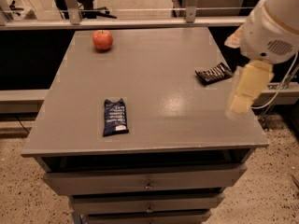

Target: Pick apple

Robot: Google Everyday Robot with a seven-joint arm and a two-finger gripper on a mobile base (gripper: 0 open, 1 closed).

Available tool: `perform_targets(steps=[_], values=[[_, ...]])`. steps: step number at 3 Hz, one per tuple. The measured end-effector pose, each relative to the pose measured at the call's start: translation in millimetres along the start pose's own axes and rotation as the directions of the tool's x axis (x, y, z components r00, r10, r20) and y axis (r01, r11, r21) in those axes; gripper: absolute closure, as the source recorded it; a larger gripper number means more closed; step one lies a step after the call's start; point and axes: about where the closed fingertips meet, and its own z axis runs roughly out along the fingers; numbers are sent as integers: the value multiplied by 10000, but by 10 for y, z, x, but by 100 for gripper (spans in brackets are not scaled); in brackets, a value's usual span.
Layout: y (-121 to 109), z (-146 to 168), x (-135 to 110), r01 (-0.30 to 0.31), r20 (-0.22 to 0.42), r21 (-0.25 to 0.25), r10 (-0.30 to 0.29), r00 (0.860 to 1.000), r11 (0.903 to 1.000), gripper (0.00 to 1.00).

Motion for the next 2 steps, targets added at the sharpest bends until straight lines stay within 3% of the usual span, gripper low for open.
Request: perform_targets(steps=[1,2], values=[[-187,348,-604,-43,1310,-651,128,9913,9979,0],[-422,703,-1272,-437,2764,-1257,773,9579,9911,0]])
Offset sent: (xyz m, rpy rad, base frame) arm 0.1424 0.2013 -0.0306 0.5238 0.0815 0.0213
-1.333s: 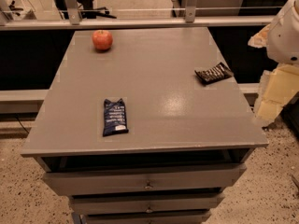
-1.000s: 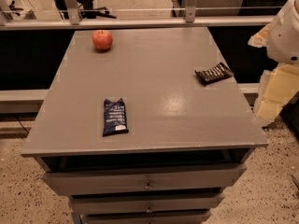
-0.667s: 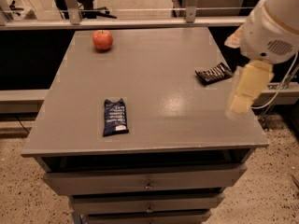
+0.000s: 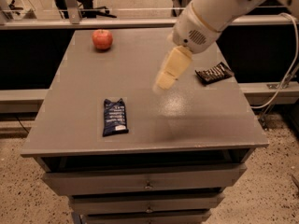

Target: Pick apple

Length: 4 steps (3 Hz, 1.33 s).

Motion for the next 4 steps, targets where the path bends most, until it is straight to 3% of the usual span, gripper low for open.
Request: perform_targets(steps=[1,2,3,4], values=[[-229,338,-511,-598,1546,-150,614,9861,9981,0],[-228,339,-511,-597,1547,-151,614,9861,9981,0],[-431,596,-733,-785,2583,75,739,9632,9969,0],[-818,904,-997,-1170,4015,316,946,9110,9926,0]])
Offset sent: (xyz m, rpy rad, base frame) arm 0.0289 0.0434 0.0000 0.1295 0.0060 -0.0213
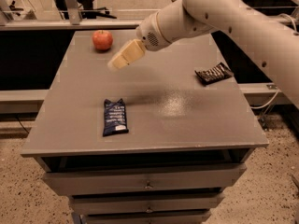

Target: Pick apple

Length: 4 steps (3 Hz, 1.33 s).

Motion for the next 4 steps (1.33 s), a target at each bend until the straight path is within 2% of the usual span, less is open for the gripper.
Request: perform_targets(steps=[1,2,3,4], values=[[-437,415,-123,-253,1110,701,174,9937,9972,0],[-871,739,-130,-623,1747,1394,374,9839,9883,0],[-1238,985,-120,-940,2091,1936,525,9765,9766,0],[-1487,1154,-112,-1097,2180,2324,581,9742,9664,0]])
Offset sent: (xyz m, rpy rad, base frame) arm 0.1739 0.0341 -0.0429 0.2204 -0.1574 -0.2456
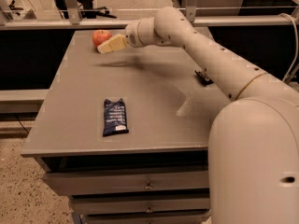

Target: Pick apple

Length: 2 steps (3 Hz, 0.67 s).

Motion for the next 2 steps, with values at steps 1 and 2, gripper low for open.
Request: perform_targets(steps=[1,2], values=[[-33,279,-22,31,74,-44,-31,10000,10000,0],[19,452,-39,51,86,-227,-49,10000,9997,0]])
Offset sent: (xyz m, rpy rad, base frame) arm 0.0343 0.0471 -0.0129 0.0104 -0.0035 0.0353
